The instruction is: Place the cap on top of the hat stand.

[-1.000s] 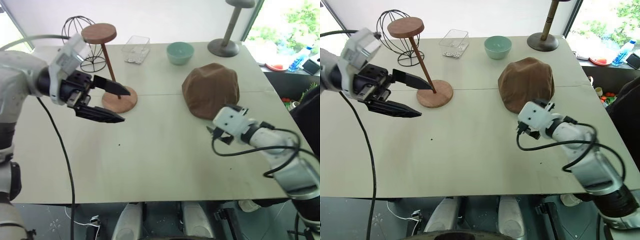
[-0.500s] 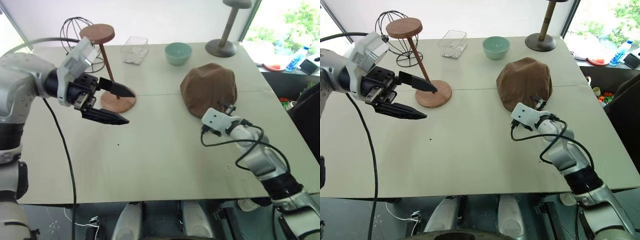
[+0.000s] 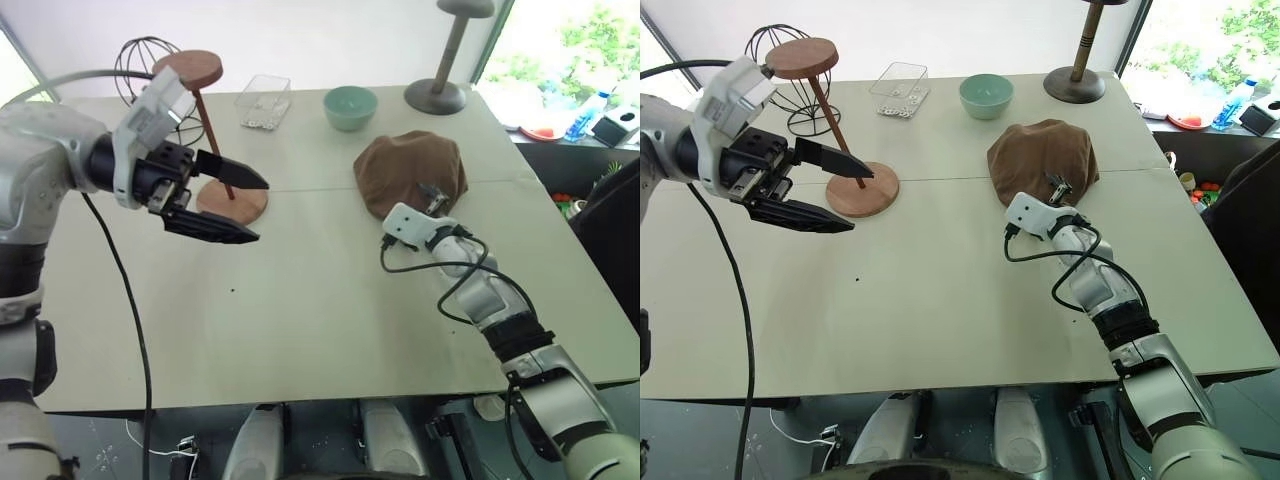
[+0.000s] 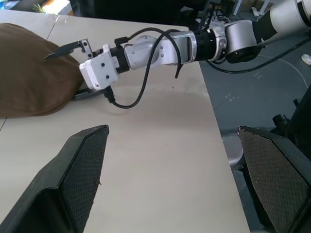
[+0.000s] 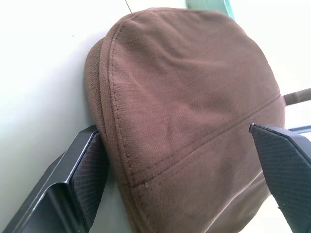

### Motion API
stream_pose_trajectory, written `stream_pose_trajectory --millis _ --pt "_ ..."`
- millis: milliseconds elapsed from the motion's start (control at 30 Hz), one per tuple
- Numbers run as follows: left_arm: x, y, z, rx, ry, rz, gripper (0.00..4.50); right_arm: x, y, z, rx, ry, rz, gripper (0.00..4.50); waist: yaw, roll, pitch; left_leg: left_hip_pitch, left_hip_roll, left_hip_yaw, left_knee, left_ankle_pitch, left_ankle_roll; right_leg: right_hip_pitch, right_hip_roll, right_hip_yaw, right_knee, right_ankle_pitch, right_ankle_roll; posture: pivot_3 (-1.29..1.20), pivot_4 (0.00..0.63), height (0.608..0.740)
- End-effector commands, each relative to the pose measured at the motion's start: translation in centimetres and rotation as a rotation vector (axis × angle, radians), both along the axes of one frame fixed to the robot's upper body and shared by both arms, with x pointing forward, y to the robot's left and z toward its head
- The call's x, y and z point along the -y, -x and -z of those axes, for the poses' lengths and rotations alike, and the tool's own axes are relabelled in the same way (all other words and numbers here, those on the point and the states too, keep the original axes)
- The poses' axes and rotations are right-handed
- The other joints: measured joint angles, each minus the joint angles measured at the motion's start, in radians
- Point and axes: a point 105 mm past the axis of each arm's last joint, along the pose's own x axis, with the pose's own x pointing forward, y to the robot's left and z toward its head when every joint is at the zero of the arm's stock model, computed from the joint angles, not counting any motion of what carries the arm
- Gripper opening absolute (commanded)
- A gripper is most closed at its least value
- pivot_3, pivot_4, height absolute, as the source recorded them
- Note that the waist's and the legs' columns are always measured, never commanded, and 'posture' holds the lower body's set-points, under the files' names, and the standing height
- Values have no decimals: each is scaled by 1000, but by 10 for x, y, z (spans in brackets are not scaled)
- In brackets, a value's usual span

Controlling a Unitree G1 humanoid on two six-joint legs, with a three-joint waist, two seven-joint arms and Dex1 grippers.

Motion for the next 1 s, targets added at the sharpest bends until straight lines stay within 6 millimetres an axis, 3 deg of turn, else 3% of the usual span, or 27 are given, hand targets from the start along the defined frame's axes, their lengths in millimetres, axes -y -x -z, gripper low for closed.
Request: stream_pose_trajectory --millis 33,67,200,267,367,433,600,733,867,1000 --pt "-3 3 -17 68 18 -10 4500 10 -3 12 -40 15 23 3945 0 0 0 0 0 0 0 0 0 0 0 0 0 0 0 0 150 740" --pt "-3 2 -17 68 19 -11 4500 11 -4 12 -43 11 22 3635 2 0 0 0 0 0 0 0 0 0 0 0 1 0 0 0 150 740" --pt "-2 2 -18 72 25 -11 4500 13 -4 13 -56 -1 24 1594 3 0 0 0 0 0 0 0 0 0 0 0 1 0 1 0 150 740" --pt "-3 2 -19 75 27 -11 4500 14 -3 12 -60 -31 25 1594 1 -1 0 0 0 -1 0 0 0 0 0 0 1 -1 1 0 150 740" --pt "-3 1 -20 84 35 -20 4500 14 0 9 -57 -57 26 910 1 -1 0 0 0 -1 0 0 0 0 0 0 2 -1 1 0 150 740" --pt "-4 1 -21 87 41 -27 4500 15 1 7 -54 -58 30 68 1 -1 -1 0 0 -1 0 0 0 0 0 0 2 -1 1 0 150 740" --pt "-5 1 -22 91 48 -36 4500 15 2 -5 -22 -59 31 25 1 -2 -1 0 0 -1 0 0 0 0 0 0 2 -1 1 0 150 740" --pt "-7 -2 -26 101 64 -59 4500 15 2 -35 47 -88 28 25 1 -2 -1 0 0 -1 0 0 0 -1 0 0 3 -1 1 0 150 740" --pt "-12 -3 -34 116 110 -111 4500 17 7 -88 161 -77 -1 25 1 -2 -1 -1 0 -1 0 0 0 -2 0 0 2 -1 1 0 150 740" --pt "-30 -1 -54 168 208 -243 4500 -5 19 -169 340 -38 -126 25 -10 0 1 -3 0 0 0 0 0 -6 0 1 4 -1 1 0 150 740"
